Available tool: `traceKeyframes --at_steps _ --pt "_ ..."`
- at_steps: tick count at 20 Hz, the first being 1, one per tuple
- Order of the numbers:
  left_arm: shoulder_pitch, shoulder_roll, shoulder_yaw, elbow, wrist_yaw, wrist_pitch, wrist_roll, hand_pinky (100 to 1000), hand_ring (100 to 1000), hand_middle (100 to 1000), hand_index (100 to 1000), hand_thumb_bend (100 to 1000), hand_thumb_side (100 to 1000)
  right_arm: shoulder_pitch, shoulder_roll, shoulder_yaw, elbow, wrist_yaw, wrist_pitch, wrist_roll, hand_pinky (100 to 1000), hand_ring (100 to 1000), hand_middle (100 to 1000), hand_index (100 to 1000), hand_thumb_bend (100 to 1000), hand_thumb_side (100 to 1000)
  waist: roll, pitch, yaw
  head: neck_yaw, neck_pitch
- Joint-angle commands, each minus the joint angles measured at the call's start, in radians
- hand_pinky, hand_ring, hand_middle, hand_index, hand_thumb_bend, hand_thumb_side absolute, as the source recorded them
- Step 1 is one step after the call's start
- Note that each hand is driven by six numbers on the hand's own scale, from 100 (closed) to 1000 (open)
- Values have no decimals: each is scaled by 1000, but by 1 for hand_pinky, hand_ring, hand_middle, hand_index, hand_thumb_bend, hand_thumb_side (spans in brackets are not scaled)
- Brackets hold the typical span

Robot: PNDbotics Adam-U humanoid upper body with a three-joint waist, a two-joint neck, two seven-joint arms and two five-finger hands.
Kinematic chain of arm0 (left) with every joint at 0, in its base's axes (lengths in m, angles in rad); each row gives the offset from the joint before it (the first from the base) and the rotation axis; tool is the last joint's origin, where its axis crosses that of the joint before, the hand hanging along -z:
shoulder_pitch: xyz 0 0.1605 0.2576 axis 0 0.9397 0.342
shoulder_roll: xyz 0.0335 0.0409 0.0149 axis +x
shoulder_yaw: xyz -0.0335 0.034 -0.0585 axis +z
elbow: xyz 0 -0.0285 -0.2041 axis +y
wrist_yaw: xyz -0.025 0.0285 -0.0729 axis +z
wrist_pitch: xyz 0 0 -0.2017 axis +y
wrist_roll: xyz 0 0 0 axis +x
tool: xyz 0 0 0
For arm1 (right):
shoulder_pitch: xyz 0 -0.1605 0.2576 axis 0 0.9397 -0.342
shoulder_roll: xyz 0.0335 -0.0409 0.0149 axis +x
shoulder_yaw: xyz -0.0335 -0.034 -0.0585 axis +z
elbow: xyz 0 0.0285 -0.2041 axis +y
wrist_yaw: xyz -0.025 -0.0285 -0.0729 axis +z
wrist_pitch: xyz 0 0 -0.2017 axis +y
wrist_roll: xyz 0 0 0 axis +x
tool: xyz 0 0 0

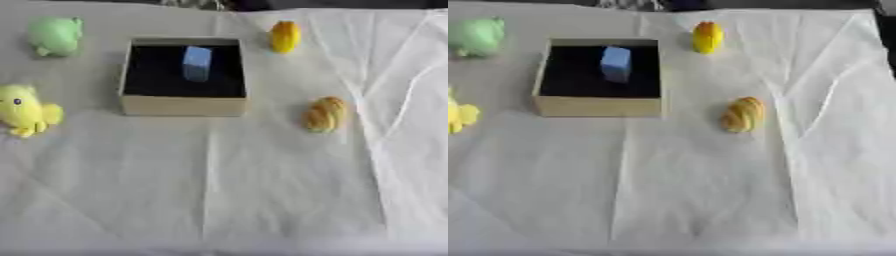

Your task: Pick up objects on the table and place them in the box.

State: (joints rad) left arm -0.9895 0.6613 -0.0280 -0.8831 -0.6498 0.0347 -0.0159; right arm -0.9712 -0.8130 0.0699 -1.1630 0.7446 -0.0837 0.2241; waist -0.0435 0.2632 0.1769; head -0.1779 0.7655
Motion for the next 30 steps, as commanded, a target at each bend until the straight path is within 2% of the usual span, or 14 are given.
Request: traceKeyframes --at_steps 1,12,18,23,30 --pt "-15 44 5 -21 9 0 5 835 916 903 944 659 486 -22 -33 -12 -4 -8 0 1 844 907 913 902 205 435 -9 -20 2 3 4" --pt "-15 44 5 -24 13 -1 6 835 917 902 944 655 487 -20 -34 -7 1 -7 -3 27 848 915 921 915 206 462 -9 -22 8 -1 4" --pt "-16 44 2 -27 12 -2 5 835 917 902 944 650 488 -29 -27 12 29 -1 -22 213 860 928 911 933 176 549 -10 -24 10 0 4" --pt "-18 42 1 -26 9 -1 3 835 917 902 944 650 490 -29 -19 41 43 2 -72 347 864 926 897 935 247 471 -10 -24 12 -4 4" --pt "-20 39 2 -27 13 -1 4 834 916 902 944 650 490 -31 0 64 79 -26 -116 463 872 933 906 943 305 353 -11 -23 14 -9 4"
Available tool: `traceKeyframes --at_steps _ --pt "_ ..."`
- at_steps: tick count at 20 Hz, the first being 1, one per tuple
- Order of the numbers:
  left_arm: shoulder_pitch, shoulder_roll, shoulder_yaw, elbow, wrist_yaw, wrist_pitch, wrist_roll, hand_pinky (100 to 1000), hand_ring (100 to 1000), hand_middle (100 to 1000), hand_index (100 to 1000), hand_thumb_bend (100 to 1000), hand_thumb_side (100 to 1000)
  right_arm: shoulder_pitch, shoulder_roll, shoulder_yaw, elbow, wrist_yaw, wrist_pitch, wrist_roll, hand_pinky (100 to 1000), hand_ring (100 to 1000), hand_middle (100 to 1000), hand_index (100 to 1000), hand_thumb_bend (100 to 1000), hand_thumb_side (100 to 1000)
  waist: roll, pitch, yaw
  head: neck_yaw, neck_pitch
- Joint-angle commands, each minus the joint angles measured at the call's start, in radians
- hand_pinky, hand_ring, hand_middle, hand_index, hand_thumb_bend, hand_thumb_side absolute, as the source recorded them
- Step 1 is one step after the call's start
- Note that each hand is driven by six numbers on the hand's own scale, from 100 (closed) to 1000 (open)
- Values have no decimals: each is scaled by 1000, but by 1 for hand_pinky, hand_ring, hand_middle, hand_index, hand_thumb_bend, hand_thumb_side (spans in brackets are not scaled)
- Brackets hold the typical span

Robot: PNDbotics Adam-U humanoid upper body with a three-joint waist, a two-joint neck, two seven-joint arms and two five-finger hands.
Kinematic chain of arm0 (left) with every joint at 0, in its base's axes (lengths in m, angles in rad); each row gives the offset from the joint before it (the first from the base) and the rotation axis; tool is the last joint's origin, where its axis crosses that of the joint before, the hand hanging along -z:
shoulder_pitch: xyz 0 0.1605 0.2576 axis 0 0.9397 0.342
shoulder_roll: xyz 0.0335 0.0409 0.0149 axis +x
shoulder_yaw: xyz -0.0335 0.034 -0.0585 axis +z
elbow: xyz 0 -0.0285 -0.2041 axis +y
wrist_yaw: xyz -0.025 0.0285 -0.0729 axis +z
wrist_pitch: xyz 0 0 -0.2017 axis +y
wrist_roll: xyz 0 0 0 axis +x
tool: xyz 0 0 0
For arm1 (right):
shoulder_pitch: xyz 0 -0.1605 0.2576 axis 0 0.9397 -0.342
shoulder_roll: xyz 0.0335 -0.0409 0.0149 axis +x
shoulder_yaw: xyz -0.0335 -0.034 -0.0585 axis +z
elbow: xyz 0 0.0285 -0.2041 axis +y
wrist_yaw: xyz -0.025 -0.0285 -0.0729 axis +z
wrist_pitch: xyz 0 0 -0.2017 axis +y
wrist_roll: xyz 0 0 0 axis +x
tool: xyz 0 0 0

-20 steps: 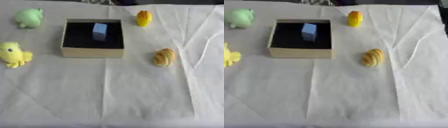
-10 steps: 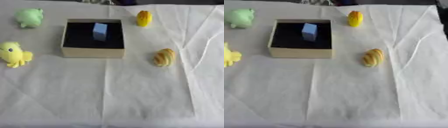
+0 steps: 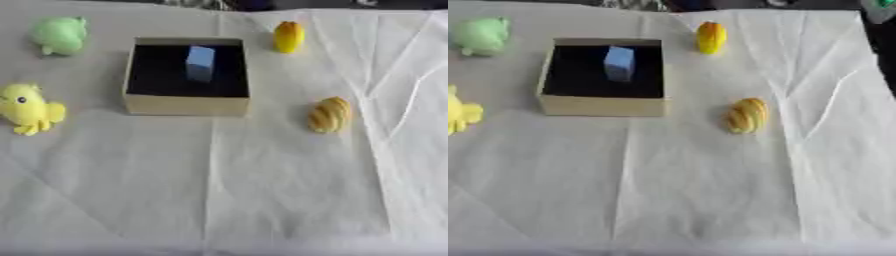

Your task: Pick up objects on the table and place them in the box.

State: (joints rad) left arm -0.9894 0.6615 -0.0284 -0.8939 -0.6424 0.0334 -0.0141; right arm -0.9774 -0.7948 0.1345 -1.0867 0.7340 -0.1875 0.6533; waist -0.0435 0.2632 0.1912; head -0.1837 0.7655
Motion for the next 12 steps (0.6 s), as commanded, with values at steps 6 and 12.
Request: traceKeyframes --at_steps 6,12 --pt "-20 36 2 -16 8 0 1 834 916 901 944 647 489 -29 -7 11 11 -44 -23 102 878 934 903 939 336 251 -12 -21 1 -4 4" --pt "-19 32 1 -14 10 0 -1 833 915 901 943 645 489 -24 5 25 4 -101 -23 152 875 931 911 945 338 214 -14 -22 1 -5 4"
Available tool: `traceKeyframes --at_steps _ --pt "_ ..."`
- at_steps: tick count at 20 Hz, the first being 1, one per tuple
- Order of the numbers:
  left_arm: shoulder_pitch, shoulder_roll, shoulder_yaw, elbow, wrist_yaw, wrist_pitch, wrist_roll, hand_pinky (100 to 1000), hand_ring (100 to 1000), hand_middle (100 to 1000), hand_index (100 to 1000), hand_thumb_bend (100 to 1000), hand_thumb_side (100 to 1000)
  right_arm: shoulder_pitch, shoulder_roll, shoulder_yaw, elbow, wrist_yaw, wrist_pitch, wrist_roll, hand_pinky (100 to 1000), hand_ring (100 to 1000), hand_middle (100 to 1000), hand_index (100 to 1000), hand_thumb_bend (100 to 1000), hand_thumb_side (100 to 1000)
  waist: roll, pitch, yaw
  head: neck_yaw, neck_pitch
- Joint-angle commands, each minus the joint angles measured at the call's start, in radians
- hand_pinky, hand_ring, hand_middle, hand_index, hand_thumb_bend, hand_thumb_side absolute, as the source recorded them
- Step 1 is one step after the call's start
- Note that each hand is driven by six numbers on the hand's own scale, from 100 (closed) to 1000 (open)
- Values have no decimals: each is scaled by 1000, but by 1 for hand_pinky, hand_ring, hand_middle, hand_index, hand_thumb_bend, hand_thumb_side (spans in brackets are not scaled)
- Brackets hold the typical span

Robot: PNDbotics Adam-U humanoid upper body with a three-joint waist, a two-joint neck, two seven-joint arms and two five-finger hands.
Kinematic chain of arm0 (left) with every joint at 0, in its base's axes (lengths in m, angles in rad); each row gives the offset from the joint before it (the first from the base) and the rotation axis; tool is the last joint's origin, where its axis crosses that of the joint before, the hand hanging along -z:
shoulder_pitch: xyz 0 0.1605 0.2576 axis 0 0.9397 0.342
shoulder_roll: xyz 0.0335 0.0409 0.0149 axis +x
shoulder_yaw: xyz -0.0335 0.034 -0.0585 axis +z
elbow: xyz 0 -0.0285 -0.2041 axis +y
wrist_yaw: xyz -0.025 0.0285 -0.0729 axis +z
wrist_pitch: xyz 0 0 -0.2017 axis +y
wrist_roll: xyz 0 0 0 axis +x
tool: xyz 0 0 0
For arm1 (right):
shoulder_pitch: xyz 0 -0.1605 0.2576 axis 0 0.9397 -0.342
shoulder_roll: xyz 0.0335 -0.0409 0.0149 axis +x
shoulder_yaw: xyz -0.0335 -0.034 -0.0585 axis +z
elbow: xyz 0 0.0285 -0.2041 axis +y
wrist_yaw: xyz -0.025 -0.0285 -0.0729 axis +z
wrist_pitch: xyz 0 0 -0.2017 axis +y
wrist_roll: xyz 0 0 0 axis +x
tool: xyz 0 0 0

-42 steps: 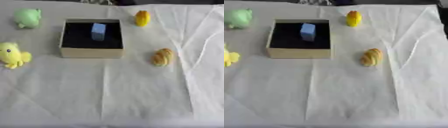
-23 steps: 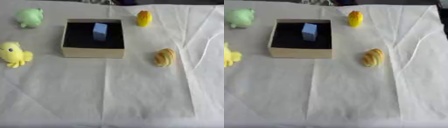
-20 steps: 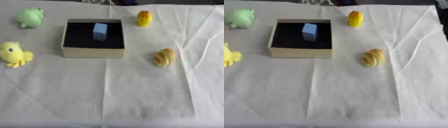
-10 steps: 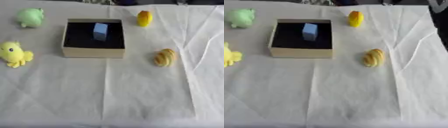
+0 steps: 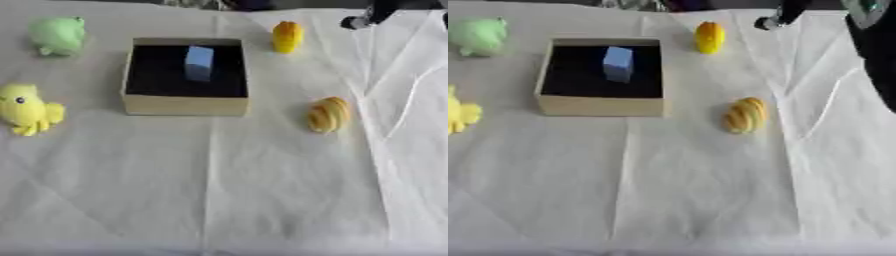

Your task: Pick up objects on the table and place them in the box.

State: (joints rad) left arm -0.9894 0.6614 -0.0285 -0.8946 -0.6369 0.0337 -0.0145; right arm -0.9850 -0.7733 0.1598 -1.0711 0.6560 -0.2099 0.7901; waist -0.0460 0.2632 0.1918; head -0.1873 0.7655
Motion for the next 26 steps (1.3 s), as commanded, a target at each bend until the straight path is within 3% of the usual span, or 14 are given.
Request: traceKeyframes --at_steps 1,14,26 --pt "-19 31 1 -14 5 0 0 833 915 900 943 645 489 -16 -13 2 -12 -23 1 17 874 931 910 946 339 212 -11 -22 1 -2 4" --pt "-28 13 -3 -17 12 -3 -3 831 915 899 942 643 488 -31 94 15 70 51 0 -49 861 915 900 948 339 209 -9 -13 21 -22 4" --pt "-36 1 -8 -22 23 -7 -7 831 914 900 942 639 490 -41 118 -13 115 123 28 -177 854 911 909 951 354 171 -14 10 48 -47 4"
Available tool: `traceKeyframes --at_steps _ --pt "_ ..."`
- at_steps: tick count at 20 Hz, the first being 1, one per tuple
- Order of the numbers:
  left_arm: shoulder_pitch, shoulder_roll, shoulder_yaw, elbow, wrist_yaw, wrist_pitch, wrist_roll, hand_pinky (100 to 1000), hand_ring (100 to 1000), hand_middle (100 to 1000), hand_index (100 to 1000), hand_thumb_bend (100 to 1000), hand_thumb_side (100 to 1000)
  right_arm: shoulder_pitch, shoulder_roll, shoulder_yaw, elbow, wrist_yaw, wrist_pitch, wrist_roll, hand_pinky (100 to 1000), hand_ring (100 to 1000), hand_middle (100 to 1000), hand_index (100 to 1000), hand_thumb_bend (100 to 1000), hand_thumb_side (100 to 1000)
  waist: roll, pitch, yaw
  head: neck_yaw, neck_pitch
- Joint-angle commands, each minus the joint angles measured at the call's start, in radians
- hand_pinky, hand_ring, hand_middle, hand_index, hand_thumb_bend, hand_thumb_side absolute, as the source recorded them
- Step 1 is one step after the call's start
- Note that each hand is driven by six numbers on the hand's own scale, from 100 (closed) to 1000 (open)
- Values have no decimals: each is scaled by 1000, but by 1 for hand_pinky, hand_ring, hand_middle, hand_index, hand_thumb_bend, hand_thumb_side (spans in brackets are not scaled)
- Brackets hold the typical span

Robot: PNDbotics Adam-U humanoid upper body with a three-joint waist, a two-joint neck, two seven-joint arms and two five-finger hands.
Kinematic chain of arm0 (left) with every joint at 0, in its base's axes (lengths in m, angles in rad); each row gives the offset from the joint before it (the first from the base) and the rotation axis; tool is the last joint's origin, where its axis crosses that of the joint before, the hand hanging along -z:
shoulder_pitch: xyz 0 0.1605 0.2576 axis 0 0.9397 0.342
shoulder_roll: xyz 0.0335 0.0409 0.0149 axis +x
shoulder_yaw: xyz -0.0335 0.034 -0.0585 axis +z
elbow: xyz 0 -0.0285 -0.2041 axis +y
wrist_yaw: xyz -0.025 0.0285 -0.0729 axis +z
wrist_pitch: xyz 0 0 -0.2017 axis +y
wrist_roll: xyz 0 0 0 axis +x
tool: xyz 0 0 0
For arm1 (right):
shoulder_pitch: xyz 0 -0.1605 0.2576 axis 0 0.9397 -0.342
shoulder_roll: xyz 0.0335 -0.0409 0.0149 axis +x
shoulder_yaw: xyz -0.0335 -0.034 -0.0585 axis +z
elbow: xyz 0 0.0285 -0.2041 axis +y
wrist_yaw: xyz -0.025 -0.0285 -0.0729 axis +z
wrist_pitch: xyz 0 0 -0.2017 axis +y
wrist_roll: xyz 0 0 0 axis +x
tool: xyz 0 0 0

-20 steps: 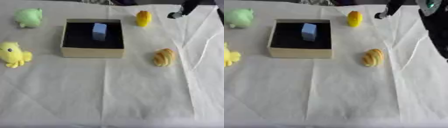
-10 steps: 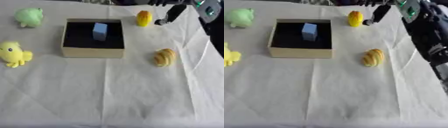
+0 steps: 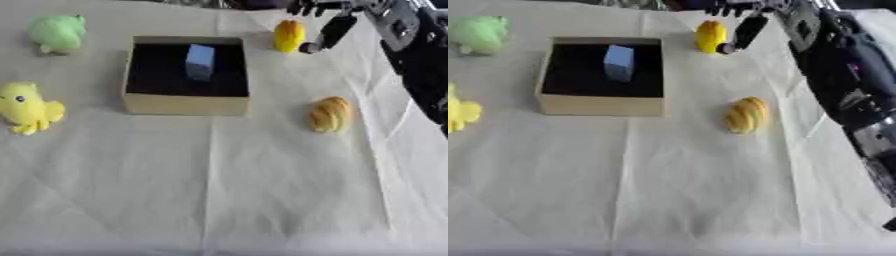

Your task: Pick up objects on the table and place them in the box.

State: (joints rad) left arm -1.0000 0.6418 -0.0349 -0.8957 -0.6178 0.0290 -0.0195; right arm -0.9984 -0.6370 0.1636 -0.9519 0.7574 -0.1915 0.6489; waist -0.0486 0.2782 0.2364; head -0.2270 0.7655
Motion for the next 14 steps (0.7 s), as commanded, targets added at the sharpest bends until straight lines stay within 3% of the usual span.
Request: traceKeyframes --at_steps 1,3,4,5,14 --pt "-27 21 -2 -23 4 -3 -3 831 914 900 942 639 490 -30 -18 -19 -2 32 14 -52 854 911 910 951 357 167 -12 -3 7 -10 4" --pt "-27 21 -3 -26 5 -3 -4 831 915 900 941 637 491 -34 -18 -23 -2 45 19 -79 852 910 911 949 353 164 -12 0 13 -13 4" --pt "-27 22 -4 -27 5 -3 -5 831 915 900 942 637 491 -36 -19 -26 -3 47 22 -90 851 909 914 948 296 195 -11 2 14 -14 4" --pt "-27 22 -4 -28 6 -3 -5 831 915 900 942 637 491 -38 -20 -28 -4 48 25 -99 852 910 913 949 353 167 -12 4 16 -14 4" --pt "-30 17 -8 -36 11 -5 -9 831 915 900 942 635 491 -35 -12 -24 21 65 30 -85 849 909 900 943 351 192 -14 21 28 -26 4"
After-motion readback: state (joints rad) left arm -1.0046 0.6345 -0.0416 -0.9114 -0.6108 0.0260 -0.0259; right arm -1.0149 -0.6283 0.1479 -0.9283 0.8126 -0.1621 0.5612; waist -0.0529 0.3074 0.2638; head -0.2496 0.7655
